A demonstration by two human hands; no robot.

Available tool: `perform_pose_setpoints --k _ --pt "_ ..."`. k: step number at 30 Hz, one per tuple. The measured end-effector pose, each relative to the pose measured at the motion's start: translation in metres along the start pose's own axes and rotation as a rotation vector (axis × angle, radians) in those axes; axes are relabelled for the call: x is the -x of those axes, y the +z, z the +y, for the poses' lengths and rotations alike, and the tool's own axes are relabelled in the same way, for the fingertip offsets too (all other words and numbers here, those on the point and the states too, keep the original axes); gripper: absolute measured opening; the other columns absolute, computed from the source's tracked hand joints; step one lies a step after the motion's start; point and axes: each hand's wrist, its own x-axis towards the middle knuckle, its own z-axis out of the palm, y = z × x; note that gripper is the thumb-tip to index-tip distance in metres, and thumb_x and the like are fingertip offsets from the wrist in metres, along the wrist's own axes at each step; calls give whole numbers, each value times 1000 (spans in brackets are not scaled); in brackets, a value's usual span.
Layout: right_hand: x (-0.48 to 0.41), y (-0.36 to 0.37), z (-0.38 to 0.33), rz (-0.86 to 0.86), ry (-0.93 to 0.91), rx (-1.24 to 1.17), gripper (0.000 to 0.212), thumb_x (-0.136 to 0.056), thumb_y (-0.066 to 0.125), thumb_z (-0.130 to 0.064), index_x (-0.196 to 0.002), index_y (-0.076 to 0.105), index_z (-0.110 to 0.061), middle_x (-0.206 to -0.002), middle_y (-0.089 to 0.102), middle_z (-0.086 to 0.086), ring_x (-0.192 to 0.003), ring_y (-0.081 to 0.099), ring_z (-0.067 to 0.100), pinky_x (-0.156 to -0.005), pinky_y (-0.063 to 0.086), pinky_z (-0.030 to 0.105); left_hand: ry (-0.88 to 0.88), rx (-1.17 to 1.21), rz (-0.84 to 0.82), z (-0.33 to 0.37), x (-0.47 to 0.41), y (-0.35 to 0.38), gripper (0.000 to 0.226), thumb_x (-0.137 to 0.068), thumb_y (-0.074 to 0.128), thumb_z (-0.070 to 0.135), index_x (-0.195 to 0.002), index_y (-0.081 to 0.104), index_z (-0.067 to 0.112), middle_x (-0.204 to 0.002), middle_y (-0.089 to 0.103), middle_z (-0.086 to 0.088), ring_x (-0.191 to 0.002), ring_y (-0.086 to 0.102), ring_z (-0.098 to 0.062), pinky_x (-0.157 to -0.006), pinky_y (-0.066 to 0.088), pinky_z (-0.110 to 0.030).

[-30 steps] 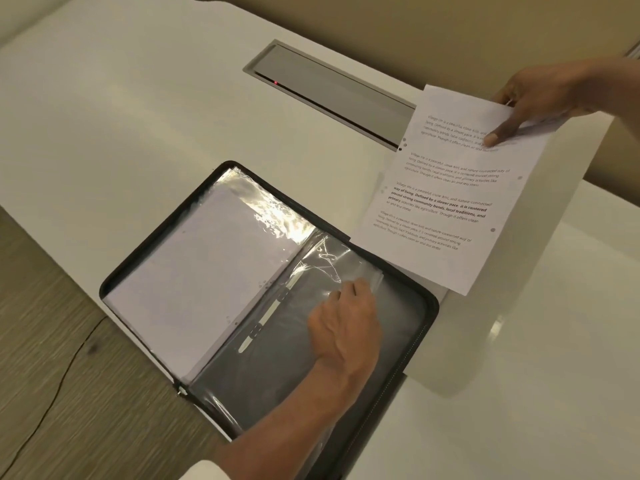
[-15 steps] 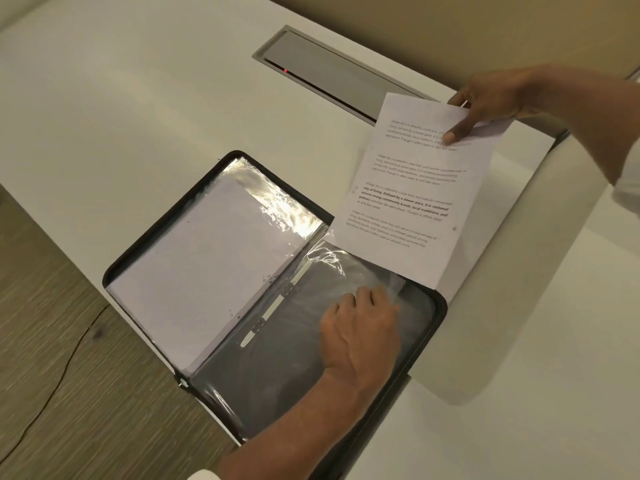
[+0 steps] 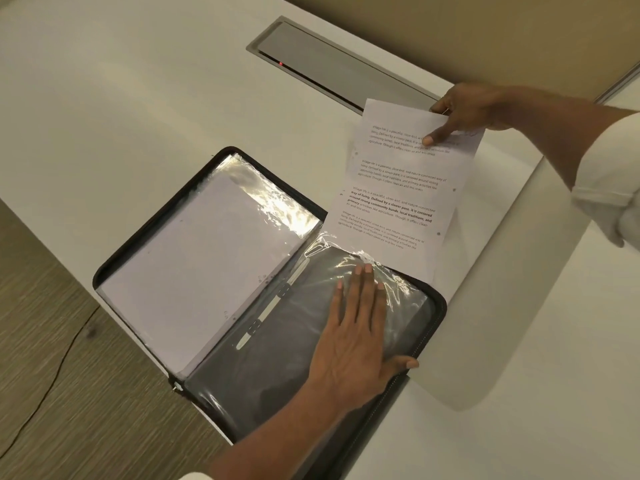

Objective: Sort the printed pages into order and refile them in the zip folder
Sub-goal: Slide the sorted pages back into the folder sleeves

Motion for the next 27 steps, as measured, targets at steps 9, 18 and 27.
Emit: perform_pose_setpoints --k 9,18,27 --pt "4 -6 3 -90 -1 -87 38 -74 90 -23 -110 81 -16 -110 80 8 -97 76 31 -85 62 39 8 31 59 8 -8 12 101 -99 24 75 -167 3 4 -172 -18 -23 -160 -16 -38 -127 10 -65" --pt "14 10 -1 -69 -54 -83 33 -74 93 -30 -105 83 -23 -101 82 -1 -98 77 27 -86 62 39 -360 288 472 -70 -89 -40 43 -97 71 33 -130 57 10 -140 57 -9 -137 46 -30 -113 42 -52" --pt "32 12 -6 -62 -40 -141 33 -74 93 -26 -106 83 -20 -104 81 4 -100 78 30 -90 62 44 -417 589 293 -139 -151 -70 42 -84 82 46 -111 60 22 -95 72 13 -101 65 -20 -95 53 -49"
